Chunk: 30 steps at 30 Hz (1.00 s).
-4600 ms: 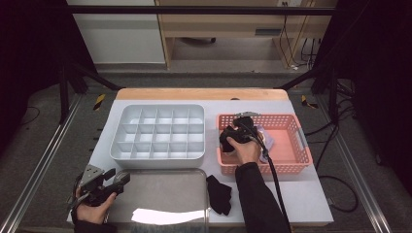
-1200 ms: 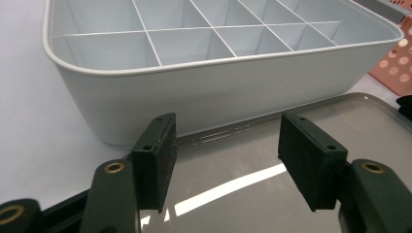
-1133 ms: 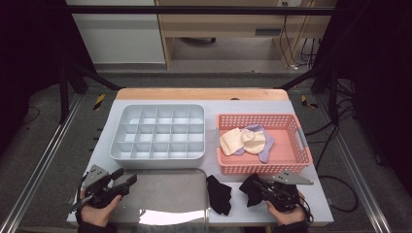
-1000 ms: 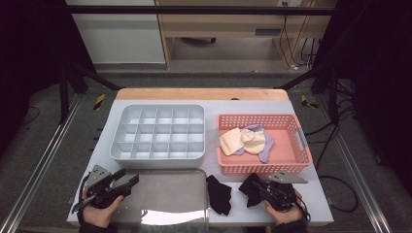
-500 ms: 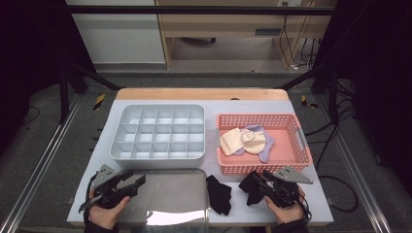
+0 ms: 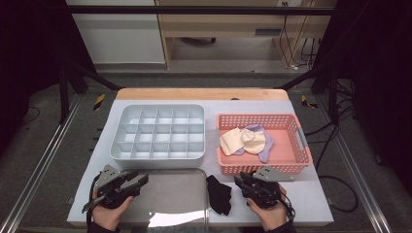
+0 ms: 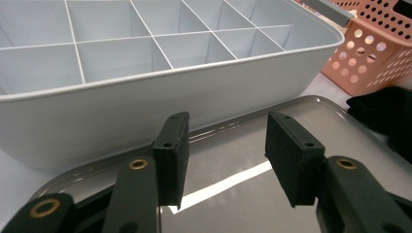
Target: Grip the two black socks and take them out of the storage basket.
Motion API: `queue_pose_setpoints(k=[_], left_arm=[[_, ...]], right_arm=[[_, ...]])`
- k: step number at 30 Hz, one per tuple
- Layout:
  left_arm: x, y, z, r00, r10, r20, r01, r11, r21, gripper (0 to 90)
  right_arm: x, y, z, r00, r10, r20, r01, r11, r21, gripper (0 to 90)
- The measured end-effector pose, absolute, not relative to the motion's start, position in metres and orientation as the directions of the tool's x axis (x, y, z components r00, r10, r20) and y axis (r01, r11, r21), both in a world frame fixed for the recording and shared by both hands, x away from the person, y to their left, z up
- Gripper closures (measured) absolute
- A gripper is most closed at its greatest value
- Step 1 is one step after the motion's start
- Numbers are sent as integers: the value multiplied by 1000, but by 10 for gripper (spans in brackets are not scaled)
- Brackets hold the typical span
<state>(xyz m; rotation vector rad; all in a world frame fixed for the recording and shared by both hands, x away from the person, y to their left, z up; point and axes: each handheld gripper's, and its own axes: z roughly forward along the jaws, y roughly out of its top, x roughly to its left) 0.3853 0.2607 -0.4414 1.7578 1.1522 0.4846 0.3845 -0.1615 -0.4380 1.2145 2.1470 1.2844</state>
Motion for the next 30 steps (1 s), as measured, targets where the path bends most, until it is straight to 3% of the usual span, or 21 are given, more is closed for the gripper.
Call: queue_pose_setpoints(k=[16,22,30], left_arm=[[379,257,-425,482,864,-148,429,-85,899,503],[378,253,-425,485,862,-145,438,-96,894,498],[378,258,-424,474,868,-147,430,-82,899,500]], right_arm=[[399,-139,-483,-586,803,106,585,329,741,717],[398,-137,-482,-597,794,119,591,335,734,866],[395,-146,-465,-597,791,135,557,287,779,881]])
